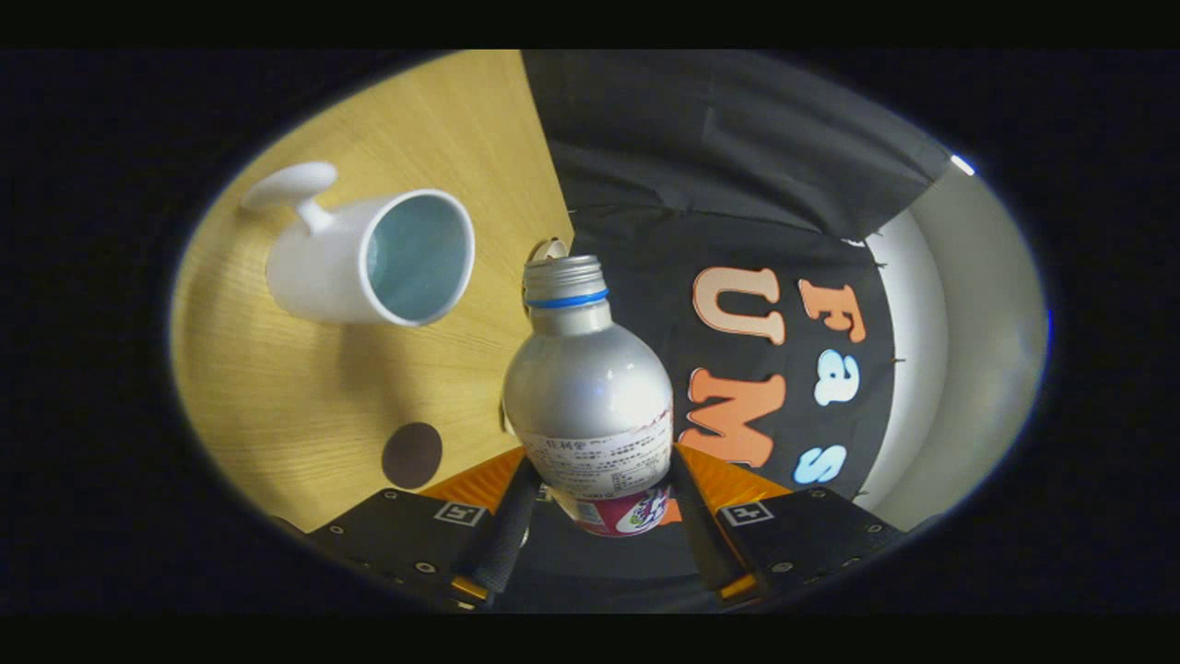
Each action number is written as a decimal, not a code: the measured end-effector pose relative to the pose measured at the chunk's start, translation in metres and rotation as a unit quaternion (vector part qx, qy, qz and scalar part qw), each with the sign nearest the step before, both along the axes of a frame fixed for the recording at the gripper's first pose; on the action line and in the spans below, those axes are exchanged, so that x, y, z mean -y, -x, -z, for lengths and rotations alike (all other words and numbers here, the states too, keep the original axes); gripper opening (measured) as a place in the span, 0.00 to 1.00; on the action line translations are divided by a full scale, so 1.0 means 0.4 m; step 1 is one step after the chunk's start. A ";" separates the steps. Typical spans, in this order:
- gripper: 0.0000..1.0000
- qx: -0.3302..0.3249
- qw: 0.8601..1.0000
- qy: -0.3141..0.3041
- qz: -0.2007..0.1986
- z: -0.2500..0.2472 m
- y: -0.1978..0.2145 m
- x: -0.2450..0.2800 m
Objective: Take the bottle from table, then pour the juice into the cup, finally place the bottle on the coaster
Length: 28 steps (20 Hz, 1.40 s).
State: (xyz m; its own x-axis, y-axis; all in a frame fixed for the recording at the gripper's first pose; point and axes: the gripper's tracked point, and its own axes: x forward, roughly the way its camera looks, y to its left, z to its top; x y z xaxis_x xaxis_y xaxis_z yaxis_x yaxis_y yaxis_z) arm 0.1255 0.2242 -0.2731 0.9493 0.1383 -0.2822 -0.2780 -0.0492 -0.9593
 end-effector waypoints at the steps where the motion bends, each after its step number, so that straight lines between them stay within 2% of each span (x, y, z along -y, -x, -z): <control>1: 0.77 -0.017 0.999 -0.032 0.010 0.001 0.004 -0.004; 5: 0.77 -0.063 0.986 -0.143 0.049 -0.001 0.005 -0.020; 10: 0.77 -0.094 0.952 -0.274 0.102 -0.026 -0.045 0.007; 14: 0.77 -0.124 0.900 -0.389 0.150 -0.017 -0.088 0.048; 22: 0.77 -0.175 0.773 -0.565 0.231 0.066 -0.152 0.120; 25: 0.77 -0.190 0.741 -0.595 0.248 0.113 -0.152 0.130; 28: 0.77 -0.207 0.717 -0.610 0.267 0.165 -0.148 0.139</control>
